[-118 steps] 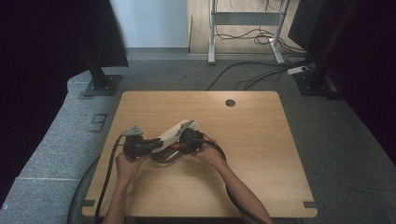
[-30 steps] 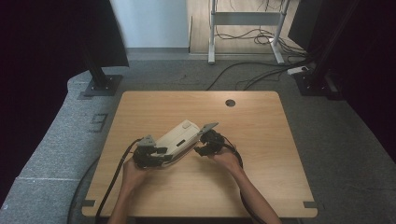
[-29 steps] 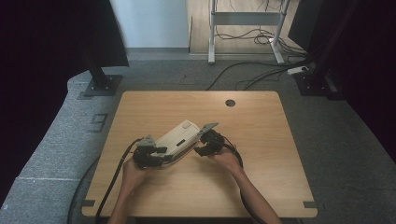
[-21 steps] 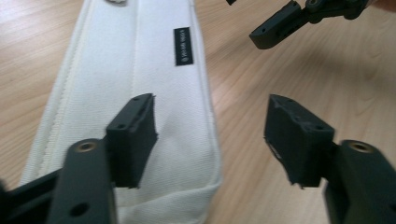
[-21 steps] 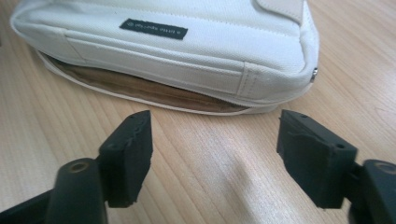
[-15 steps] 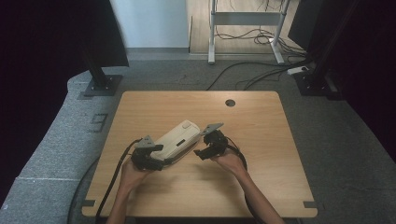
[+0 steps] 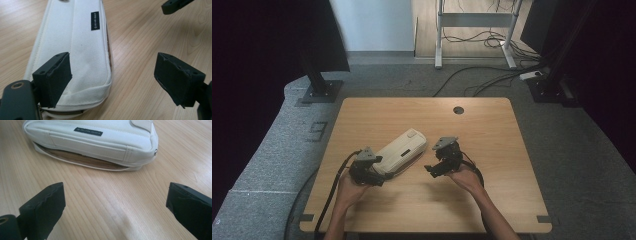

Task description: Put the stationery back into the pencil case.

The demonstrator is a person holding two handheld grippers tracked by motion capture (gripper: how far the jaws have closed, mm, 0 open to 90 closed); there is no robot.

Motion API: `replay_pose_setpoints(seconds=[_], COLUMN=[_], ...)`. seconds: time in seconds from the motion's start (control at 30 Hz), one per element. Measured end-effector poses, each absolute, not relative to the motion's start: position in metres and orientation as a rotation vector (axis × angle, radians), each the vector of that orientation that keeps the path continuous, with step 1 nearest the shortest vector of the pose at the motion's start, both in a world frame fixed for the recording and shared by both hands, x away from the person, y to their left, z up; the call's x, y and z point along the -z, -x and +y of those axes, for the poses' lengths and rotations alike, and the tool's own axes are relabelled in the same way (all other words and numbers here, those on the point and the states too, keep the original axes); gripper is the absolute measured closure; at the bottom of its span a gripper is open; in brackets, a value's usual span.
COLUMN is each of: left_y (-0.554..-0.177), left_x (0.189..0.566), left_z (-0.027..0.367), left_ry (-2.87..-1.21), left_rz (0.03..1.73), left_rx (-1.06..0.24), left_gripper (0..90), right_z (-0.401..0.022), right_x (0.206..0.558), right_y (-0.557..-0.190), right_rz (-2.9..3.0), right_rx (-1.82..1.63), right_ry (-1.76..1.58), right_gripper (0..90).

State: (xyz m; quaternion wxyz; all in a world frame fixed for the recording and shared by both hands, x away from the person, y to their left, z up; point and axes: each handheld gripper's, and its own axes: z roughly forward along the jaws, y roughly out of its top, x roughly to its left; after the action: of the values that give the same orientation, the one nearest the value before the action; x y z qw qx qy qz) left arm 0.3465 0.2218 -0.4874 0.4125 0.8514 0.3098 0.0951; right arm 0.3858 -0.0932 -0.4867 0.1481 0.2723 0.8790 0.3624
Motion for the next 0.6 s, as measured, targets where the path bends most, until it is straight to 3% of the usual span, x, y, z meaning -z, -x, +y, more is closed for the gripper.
replay_pose_setpoints(seconds=[0.6], left_y=[-0.335], left_x=[0.486], left_z=[0.231], left_ry=[-2.189], left_rz=[0.805], left_rx=[-0.327], left_gripper=[5.8], right_z=[-0.125], right_x=[0.482], right_y=[-0.369], right_rz=[2.461], right_rx=[-1.055], right_ry=[-0.812], right_gripper=[0.0])
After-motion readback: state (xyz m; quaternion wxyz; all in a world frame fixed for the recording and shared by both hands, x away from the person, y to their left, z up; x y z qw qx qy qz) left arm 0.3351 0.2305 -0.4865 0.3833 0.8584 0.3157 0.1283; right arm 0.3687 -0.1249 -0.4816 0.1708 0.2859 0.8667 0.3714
